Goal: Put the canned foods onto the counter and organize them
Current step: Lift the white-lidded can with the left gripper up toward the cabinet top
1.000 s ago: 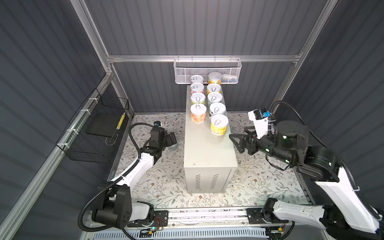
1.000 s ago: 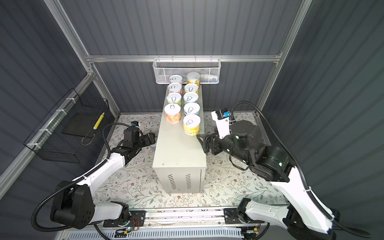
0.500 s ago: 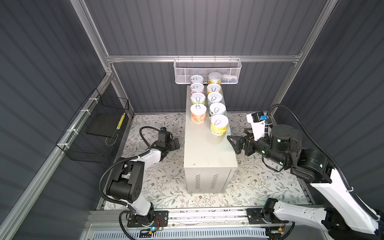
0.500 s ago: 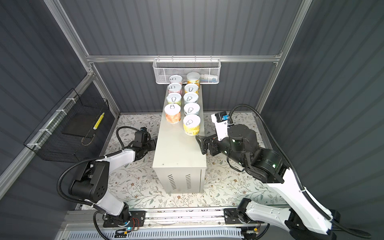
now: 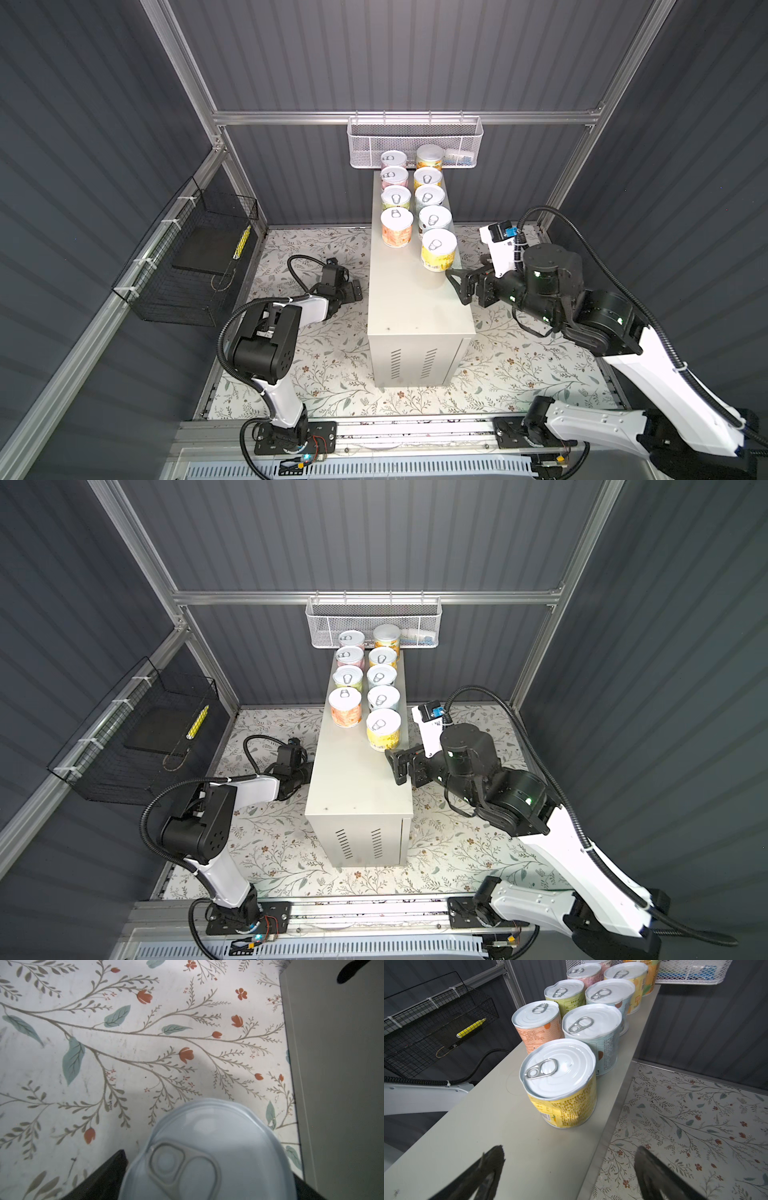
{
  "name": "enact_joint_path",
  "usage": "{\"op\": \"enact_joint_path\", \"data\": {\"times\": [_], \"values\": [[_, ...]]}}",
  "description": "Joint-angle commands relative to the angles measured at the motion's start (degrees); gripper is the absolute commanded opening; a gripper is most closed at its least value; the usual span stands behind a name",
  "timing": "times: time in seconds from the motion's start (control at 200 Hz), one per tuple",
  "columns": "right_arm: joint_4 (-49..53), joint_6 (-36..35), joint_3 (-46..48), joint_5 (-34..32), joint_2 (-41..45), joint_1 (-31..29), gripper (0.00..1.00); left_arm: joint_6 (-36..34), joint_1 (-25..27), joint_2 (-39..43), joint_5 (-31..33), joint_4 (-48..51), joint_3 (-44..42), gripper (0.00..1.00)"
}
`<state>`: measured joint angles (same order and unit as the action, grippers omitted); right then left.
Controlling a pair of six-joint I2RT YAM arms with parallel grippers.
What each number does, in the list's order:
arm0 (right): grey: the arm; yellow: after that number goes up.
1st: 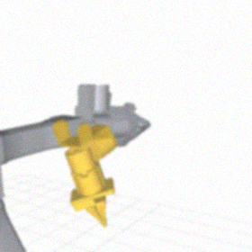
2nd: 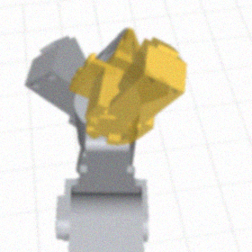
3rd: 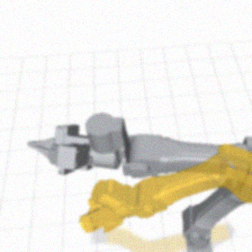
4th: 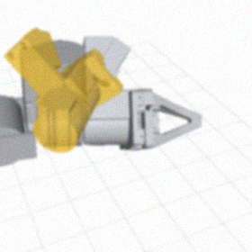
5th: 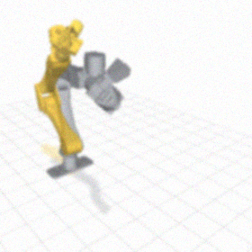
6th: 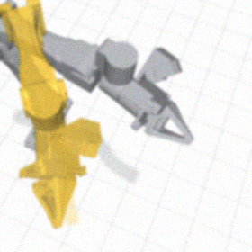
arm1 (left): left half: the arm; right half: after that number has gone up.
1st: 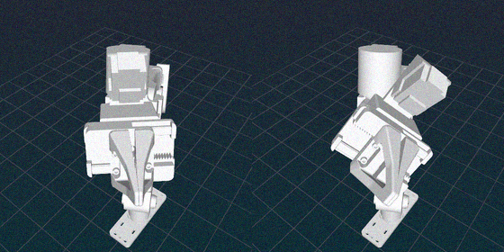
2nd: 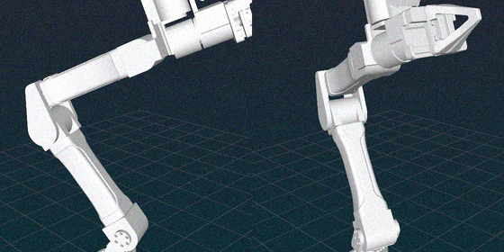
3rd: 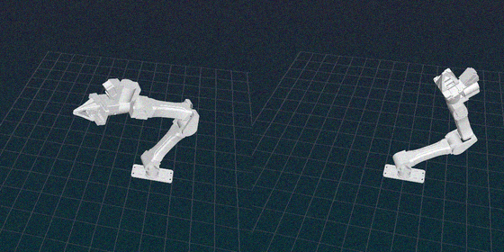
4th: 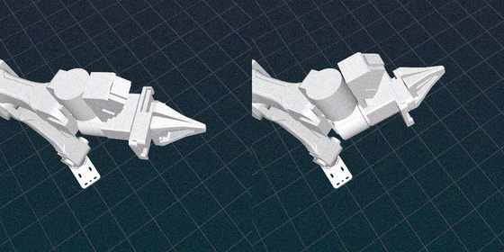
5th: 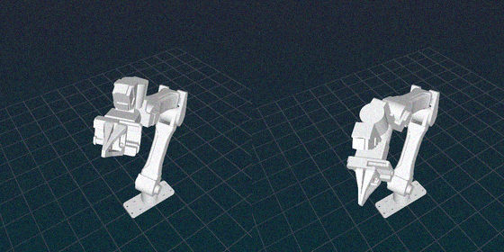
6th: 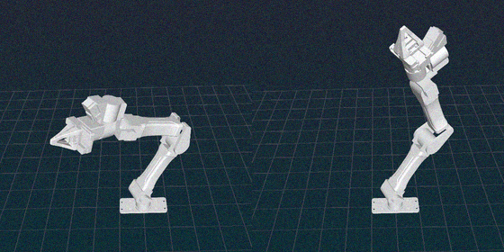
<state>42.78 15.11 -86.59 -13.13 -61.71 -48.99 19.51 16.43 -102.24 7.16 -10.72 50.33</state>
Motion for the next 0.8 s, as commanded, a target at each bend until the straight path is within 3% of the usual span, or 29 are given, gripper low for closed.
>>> {"op": "enact_joint_path", "data": {"times": [0.0,0.28,0.54,0.58,0.655,0.796], "values": [[-1.6,-1.0,-0.7,-0.4,-0.2,0.6,0.99,-1.0,0.9,-1.6,1.6,-1.7,1.7,0.96],[-2.5,-0.6,1.3,0.2,0.3,2.5,0.99,-1.5,2.7,-3.1,5.1,-0.4,3.1,0.83],[-3.8,-0.1,3.9,1.4,1.2,4.9,0.99,-1.8,3.4,-4.3,6.4,3.9,5.2,0.55],[-4.0,0.0,4.3,1.8,1.3,5.4,0.99,-2.2,3.6,-3.9,6.5,4.1,5.1,0.45],[-4.2,0.3,5.0,2.0,1.8,6.2,0.99,-2.5,3.8,-3.0,7.3,5.9,5.5,0.01],[-5.9,1.0,6.9,1.6,3.8,7.2,0.99,-2.5,3.9,1.0,9.7,11.7,6.2,0.0]]}}
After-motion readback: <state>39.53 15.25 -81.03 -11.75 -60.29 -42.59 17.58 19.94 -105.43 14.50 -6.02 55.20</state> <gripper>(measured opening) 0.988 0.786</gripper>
